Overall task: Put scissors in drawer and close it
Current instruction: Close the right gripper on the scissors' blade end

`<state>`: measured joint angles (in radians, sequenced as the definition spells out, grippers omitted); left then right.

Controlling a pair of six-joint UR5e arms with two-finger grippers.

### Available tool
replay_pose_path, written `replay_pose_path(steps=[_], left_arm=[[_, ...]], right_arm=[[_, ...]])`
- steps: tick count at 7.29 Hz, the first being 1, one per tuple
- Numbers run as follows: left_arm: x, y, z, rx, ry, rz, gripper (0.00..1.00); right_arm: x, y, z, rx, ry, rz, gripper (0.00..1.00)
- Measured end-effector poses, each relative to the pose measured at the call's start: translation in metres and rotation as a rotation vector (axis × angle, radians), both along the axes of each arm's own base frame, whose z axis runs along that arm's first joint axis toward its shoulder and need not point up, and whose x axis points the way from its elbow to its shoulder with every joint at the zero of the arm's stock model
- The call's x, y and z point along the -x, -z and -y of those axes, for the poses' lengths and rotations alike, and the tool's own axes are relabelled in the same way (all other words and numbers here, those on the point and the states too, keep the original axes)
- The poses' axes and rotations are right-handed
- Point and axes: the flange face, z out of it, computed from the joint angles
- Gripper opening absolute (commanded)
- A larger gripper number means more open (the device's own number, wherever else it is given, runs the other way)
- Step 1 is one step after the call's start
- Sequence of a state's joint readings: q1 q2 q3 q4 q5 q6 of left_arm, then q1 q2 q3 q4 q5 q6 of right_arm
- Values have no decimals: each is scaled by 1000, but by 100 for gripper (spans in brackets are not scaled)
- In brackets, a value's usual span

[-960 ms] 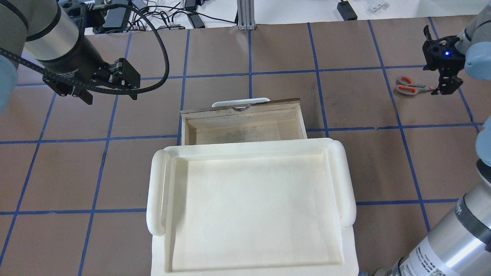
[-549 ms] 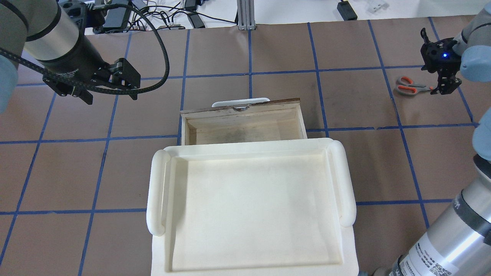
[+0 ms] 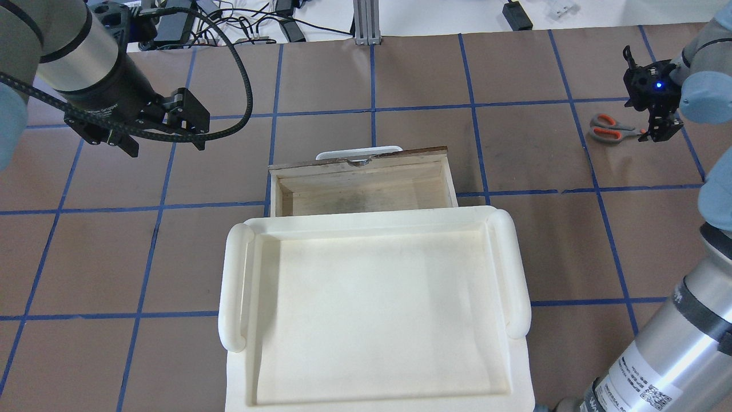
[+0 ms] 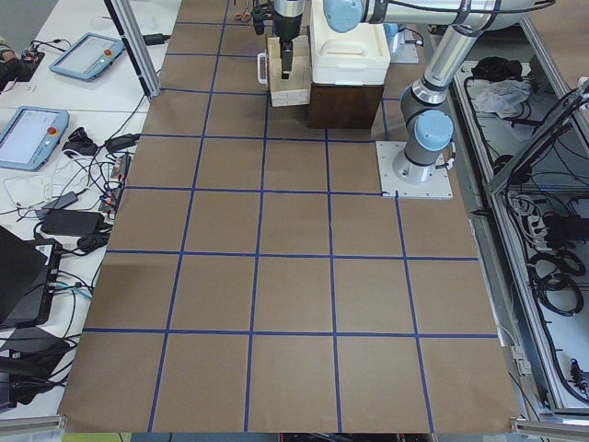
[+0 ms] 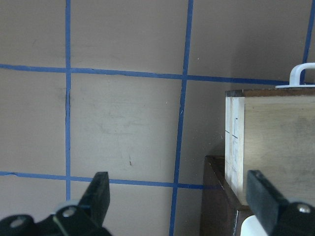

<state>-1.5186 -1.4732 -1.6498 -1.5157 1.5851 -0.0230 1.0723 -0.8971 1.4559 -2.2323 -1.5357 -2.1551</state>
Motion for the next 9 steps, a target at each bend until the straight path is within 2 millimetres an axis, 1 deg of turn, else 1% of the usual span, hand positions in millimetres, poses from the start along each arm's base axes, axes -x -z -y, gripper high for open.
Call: replay_pose_path(steps=[2, 3, 4, 6, 7, 8, 9], left_arm=[[0, 1, 0, 0, 0, 0, 100], [0, 1, 0, -1, 0, 0, 100], [0, 1, 0, -2, 0, -1, 100], [0, 1, 0, -2, 0, -1, 100], [0, 1, 0, -2, 0, -1, 100], [0, 1, 0, -2, 0, -1, 100], [0, 1, 0, -2, 0, -1, 100]], right_arm=[[2, 13, 4, 8, -1, -5, 94], [3, 17, 6, 10, -1, -6, 95], [4, 19, 6, 9, -1, -7, 91], [4, 22, 7, 7, 0, -6, 74], [4, 22, 7, 6, 0, -5, 55], [4, 23, 7, 4, -1, -4, 23], [4, 23, 7, 2, -2, -4, 0]])
